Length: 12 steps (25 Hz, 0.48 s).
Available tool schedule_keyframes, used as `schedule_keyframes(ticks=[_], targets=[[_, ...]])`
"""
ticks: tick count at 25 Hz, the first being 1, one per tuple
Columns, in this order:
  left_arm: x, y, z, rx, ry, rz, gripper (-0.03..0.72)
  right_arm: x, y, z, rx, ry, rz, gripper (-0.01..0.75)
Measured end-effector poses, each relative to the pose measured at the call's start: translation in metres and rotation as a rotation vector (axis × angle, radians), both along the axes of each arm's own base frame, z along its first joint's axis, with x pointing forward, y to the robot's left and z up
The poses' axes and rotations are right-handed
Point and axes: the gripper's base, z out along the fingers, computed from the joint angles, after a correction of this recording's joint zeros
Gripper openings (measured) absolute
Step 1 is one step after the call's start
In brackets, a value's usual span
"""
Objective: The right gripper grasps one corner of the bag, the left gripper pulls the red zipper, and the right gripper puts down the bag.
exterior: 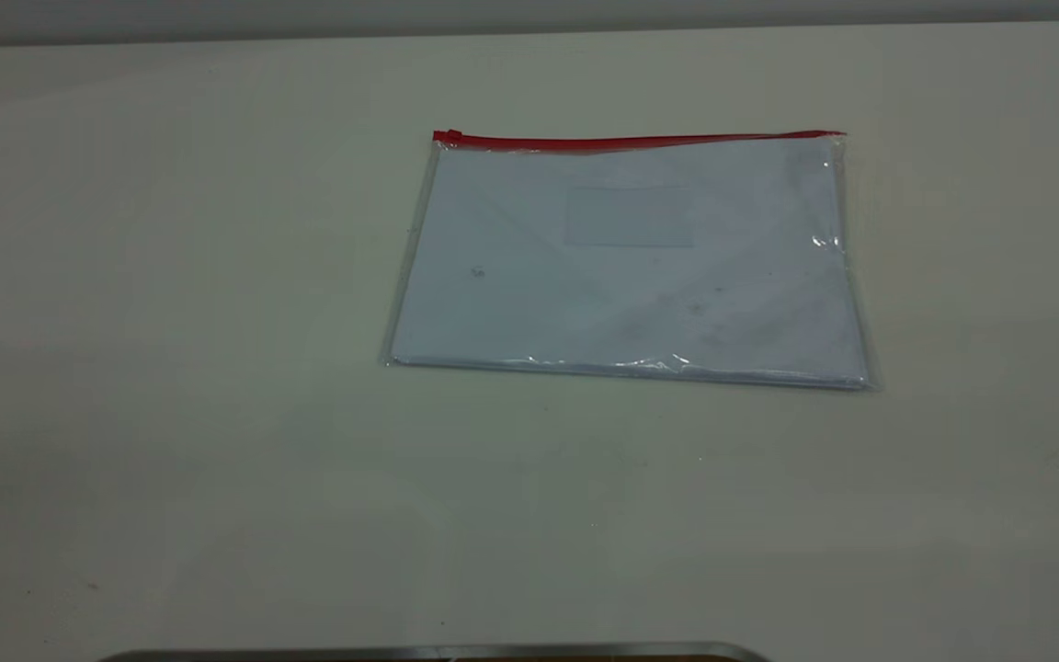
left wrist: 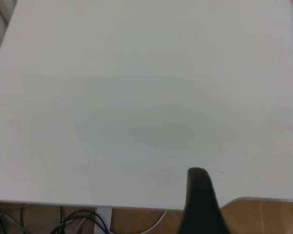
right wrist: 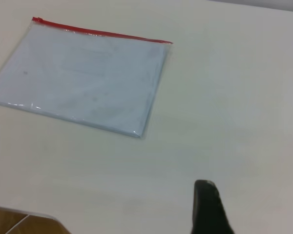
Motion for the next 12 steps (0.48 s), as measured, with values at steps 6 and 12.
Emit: schedule_keyframes(ticks=[6, 12], targets=[[0.0, 0.0001, 0.0, 0.0, 0.0, -0.006, 0.577, 0.0, 0.0003, 0.0, 0.003, 0.0, 0.002, 0.487], [0.0, 0.0001, 0.0, 0.0, 0.0, -0.006, 0.577, 0.0, 0.0003, 0.0, 0.003, 0.0, 0.002, 0.487]])
